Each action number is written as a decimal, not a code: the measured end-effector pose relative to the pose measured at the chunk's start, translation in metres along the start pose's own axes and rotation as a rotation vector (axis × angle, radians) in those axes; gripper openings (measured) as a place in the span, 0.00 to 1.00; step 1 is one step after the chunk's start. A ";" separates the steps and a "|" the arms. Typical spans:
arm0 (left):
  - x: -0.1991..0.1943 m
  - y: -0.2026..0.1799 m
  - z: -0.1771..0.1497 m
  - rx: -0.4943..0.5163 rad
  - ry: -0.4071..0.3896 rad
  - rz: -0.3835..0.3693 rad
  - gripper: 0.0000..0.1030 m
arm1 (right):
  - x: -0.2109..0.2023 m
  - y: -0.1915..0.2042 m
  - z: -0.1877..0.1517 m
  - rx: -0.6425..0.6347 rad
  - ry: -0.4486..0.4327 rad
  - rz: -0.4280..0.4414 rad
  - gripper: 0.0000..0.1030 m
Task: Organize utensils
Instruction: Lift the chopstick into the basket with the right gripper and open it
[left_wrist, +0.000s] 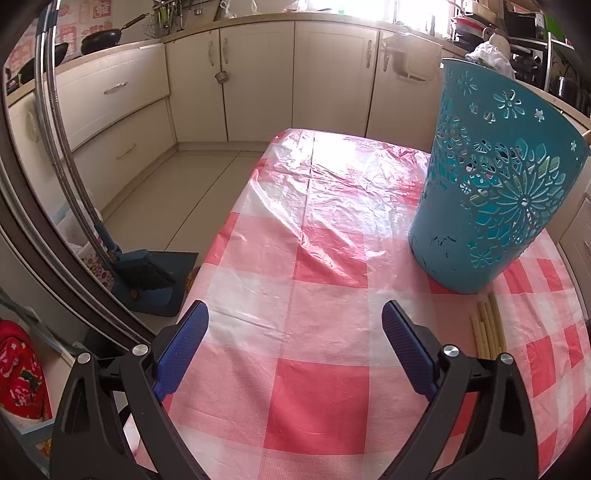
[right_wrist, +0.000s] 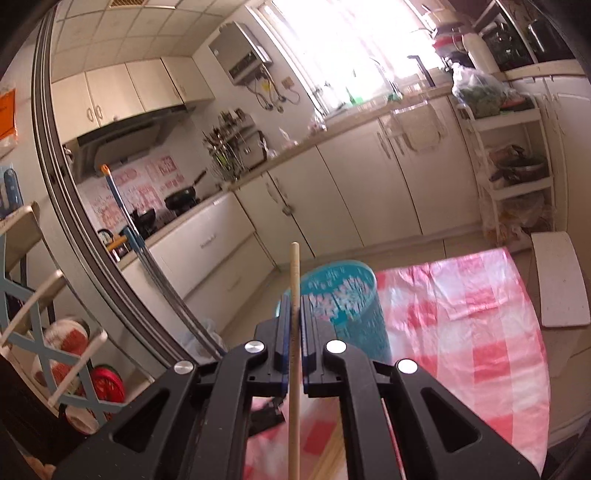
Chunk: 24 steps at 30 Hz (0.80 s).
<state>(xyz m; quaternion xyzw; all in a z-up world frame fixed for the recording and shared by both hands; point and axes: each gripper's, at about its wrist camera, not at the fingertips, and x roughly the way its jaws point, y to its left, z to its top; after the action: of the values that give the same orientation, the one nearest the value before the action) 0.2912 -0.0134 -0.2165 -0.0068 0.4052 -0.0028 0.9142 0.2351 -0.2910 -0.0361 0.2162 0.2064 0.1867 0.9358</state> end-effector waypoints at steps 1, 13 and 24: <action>0.000 0.000 0.000 0.003 0.000 0.001 0.88 | 0.003 0.006 0.011 -0.005 -0.037 0.001 0.05; -0.003 0.001 -0.001 0.011 -0.009 -0.003 0.88 | 0.104 0.016 0.059 0.002 -0.257 -0.199 0.05; -0.004 0.000 -0.002 0.009 -0.027 -0.003 0.88 | 0.123 0.019 0.019 -0.123 -0.113 -0.268 0.06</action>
<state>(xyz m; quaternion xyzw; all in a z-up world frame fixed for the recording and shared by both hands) 0.2867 -0.0136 -0.2146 -0.0031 0.3930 -0.0060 0.9195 0.3427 -0.2279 -0.0489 0.1393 0.1686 0.0599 0.9740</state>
